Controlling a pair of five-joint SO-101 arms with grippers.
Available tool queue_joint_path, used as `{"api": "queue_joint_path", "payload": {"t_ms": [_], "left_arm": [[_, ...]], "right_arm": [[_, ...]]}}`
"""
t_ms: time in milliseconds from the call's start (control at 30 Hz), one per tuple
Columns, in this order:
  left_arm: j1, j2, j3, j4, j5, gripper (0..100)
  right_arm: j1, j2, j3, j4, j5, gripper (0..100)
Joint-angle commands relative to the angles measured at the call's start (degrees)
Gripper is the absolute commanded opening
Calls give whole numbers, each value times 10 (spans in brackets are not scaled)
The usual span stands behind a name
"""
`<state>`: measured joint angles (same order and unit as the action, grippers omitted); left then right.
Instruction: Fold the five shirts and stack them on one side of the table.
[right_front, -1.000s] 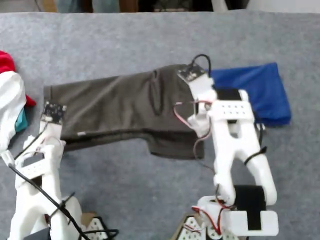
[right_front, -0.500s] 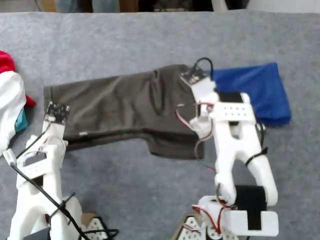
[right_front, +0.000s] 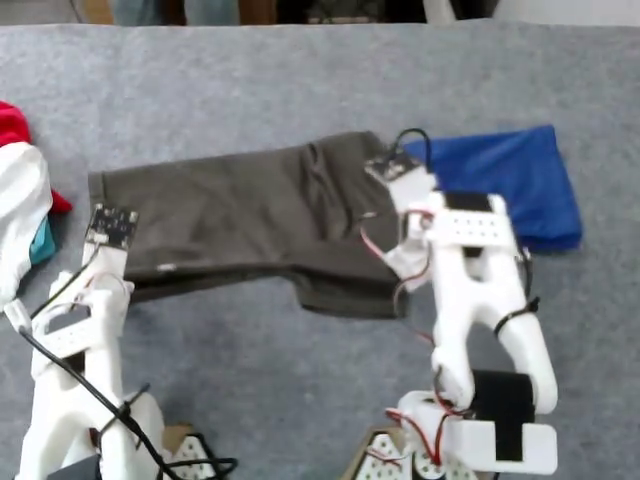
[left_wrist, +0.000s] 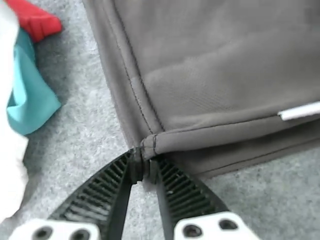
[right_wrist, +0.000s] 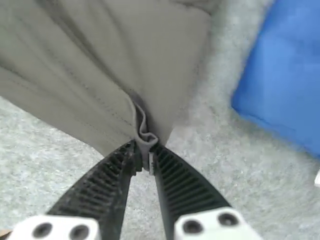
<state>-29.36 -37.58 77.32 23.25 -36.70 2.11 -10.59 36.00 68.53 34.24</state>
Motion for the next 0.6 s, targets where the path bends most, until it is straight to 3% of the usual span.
{"api": "queue_joint_path", "payload": {"t_ms": [0, 133, 233, 333, 433, 467, 567], "left_arm": [[-33, -12, -13, -4, -6, 105], [-78, -13, -13, -3, -5, 230], [-102, -13, -14, -3, -5, 265], [-116, -13, -46, 11, -4, 248], [-124, -13, -136, 77, 11, 102], [-120, -8, -169, 106, 34, 23], [-97, -7, -233, 171, 122, 55]], "right_arm": [[-16, -22, 1, 1, 6, 105], [-20, -22, -15, 48, 28, 269], [-18, -22, -42, 80, 51, 295], [-21, -21, -89, 99, 51, 236], [-38, -15, -154, 97, 2, 31], [-49, -13, -171, 86, -32, 11], [-107, 15, -214, 64, -125, 48]]}}
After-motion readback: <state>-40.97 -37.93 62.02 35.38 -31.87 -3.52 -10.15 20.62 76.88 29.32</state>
